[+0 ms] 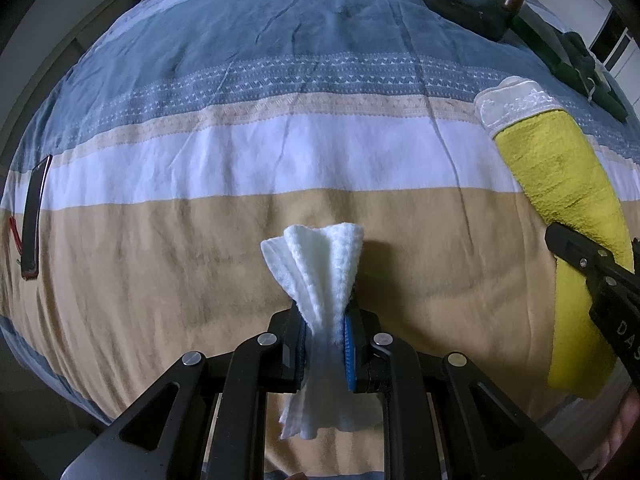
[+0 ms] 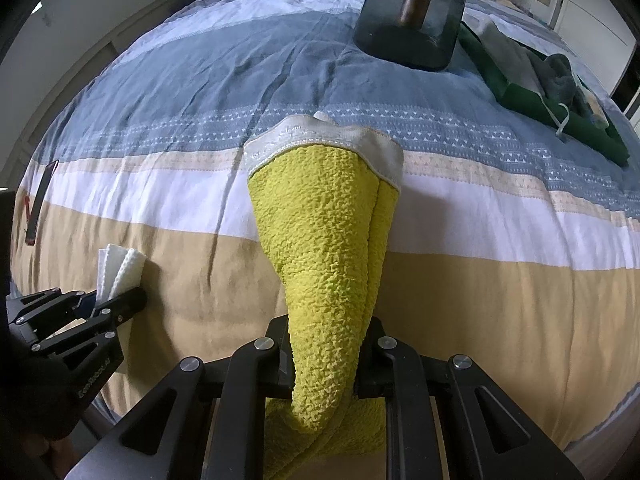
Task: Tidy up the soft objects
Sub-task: 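Lift the white cloth and yellow towel with both grippers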
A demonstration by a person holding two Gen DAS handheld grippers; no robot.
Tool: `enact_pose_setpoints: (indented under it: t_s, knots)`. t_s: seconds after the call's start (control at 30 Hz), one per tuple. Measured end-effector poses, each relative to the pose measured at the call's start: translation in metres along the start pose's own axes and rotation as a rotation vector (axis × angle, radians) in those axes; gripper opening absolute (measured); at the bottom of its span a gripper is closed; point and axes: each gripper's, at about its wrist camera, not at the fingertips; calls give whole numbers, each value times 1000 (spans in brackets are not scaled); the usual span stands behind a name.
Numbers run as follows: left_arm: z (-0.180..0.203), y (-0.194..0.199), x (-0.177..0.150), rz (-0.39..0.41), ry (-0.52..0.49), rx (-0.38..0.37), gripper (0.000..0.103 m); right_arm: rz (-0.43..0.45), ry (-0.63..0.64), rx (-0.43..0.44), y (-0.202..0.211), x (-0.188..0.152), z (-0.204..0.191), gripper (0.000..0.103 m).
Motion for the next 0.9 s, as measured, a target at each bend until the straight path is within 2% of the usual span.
enact_pose_setpoints:
  t_s: [0.53, 0.77, 0.9]
  knots:
    - [-26, 24, 23, 36, 9, -1, 12, 55, 0, -25, 37, 23, -14, 16]
    - [-52, 45, 40, 71, 10, -16, 12, 90, -14, -63, 60, 40, -23, 16]
    - [-87, 54, 44, 88, 30, 3, 12, 111, -32, -93, 73, 51, -30, 16]
Point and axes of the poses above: each gripper's, at about its wrist camera, not at the fingertips, and y roughly against the way its jaws point, z to its right, x to its top, and after that the axes turned 13 degrees about z, right-handed
